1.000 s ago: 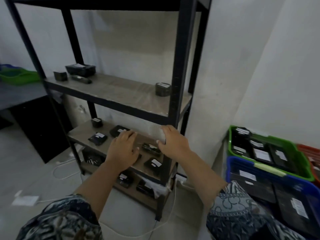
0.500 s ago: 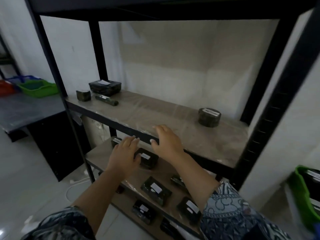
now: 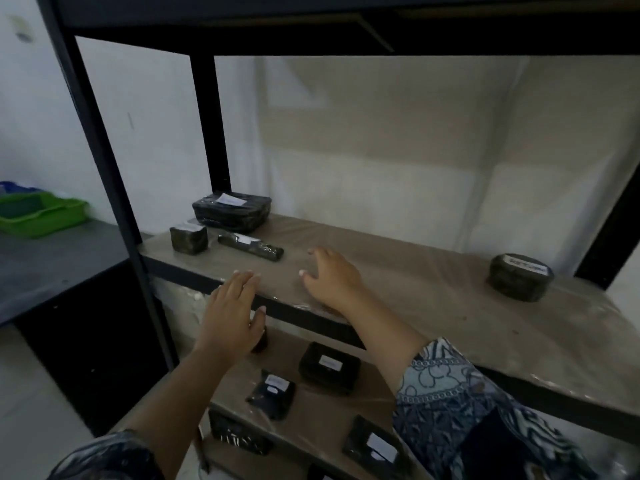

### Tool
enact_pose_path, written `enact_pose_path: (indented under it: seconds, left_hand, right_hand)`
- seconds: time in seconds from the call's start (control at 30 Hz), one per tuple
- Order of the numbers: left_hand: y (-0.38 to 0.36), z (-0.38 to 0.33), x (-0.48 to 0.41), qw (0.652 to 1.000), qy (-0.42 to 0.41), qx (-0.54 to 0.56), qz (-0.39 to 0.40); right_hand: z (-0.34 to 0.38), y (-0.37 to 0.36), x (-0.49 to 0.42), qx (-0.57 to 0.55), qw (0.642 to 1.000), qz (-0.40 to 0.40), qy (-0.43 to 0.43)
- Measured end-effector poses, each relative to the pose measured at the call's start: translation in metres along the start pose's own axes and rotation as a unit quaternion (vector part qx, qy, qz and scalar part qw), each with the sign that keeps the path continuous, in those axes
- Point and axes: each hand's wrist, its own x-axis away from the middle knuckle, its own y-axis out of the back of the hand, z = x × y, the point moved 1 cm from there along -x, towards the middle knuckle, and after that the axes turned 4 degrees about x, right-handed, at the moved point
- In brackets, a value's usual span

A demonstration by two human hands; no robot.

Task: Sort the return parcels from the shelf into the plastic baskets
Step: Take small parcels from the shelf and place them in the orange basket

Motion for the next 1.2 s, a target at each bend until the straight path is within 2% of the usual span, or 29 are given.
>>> enact_pose_path:
  seconds: [0.2,0.4,0.57,0.7,0.93,1.2]
  left_hand:
    - [0.012,0.082,-0.028,0.997,-0.072,-0.006,0.033]
    - [-0.007,0.123,-0.030,0.988,-0.139,-0.002,0.069]
    - [-0.021,0.127,-0.025,0.987,-0.139,0.046,0.069]
    - [-0.024,0.130,-0.025,0.986,-0.151,0.039,0.062]
    - [-0.022,0.127,-0.022,0.989,-0.138,0.003,0.055]
    - [-0.010,0.091,0.010,0.976,-0.211,0.005,0.055]
  right_hand:
    - [0.047,-0.029,-0.066,-0.021,0.998,-0.001,-0.060]
    - [0.060,-0.057,-0.089,-0.047,0.992,0.005,-0.114]
    - [0.056,-0.070,-0.092,-0.020,0.989,-0.019,-0.145]
    - [0.051,-0.066,-0.090,-0.042,0.981,-0.049,-0.182]
    - [0.039,-0.053,-0.059,-0.060,0.979,-0.068,-0.181]
    - [0.003,-0.007,0.028,-0.056,0.961,-0.120,-0.242]
